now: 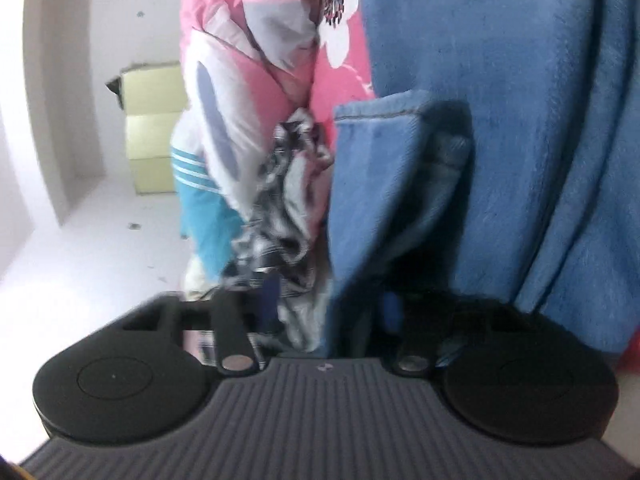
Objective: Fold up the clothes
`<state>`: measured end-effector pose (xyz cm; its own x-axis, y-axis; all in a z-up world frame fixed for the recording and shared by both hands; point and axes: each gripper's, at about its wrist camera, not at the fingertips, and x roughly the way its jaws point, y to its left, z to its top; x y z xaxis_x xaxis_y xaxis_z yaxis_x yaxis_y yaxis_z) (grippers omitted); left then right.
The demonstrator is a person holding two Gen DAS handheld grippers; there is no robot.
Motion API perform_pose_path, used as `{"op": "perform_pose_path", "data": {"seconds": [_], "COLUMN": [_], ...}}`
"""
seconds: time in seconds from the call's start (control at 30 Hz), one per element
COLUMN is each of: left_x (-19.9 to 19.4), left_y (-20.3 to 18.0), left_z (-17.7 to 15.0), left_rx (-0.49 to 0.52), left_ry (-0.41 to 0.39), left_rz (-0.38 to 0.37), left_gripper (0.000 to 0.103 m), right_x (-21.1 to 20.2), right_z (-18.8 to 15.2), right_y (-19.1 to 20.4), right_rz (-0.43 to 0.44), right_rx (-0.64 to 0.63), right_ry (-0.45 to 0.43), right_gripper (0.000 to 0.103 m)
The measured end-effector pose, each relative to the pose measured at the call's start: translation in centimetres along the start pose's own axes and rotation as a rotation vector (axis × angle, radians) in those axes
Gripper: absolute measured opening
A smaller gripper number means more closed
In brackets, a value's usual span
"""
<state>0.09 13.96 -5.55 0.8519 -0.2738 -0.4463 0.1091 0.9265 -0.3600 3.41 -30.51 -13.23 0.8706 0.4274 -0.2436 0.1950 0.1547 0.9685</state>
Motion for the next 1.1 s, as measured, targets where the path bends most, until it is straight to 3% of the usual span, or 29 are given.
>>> {"op": "perform_pose_path", "data": {"seconds": [0.13,0.27,0.3,0.4,0.5,0.57,0.73,0.93,1.0,1.1], "left_x": [-1.7,-3.0,-3.1,-3.1,-2.9,-3.0,-3.3,-3.7,-3.8,-4.1], "left_y": [1.0,2.6,3.1,4.3,5.0,5.4,6.2,7.0,7.3,7.7], "left_z": [0.1,0.1,0.0,-0.5,-1.1,-1.3,-1.7,-2.0,-2.1,-2.1], "left_rx": [-0.019,-0.054,-0.067,-0.095,-0.105,-0.111,-0.13,-0.151,-0.162,-0.178], "left_ry": [-0.034,-0.057,-0.056,-0.036,-0.008,-0.011,-0.018,-0.018,-0.019,-0.027], "left_rz": [0.017,0.036,0.04,0.048,0.06,0.062,0.063,0.061,0.066,0.068], "left_gripper": [0.089,0.089,0.089,0.089,0.089,0.089,0.089,0.089,0.089,0.089], "right_x": [0.5,2.2,2.9,5.4,6.6,6.6,7.3,8.0,8.1,8.0], "right_z": [-2.9,-11.8,-14.1,-19.5,-23.0,-23.7,-23.9,-26.5,-25.7,-22.6], "right_y": [6.8,13.0,13.4,11.0,7.8,7.6,8.4,7.1,8.1,11.3], "right_rz": [-0.053,-0.096,-0.112,-0.183,-0.247,-0.261,-0.269,-0.287,-0.262,-0.199], "right_rx": [-0.542,-1.294,-1.48,-1.818,-2.105,-2.158,-2.132,-2.267,-2.169,-1.842], "right_ry": [0.011,0.127,0.174,0.351,0.341,0.305,0.322,0.294,0.311,0.312], "right_gripper": [0.008,0.008,0.008,0.009,0.011,0.01,0.009,0.012,0.01,0.009]}}
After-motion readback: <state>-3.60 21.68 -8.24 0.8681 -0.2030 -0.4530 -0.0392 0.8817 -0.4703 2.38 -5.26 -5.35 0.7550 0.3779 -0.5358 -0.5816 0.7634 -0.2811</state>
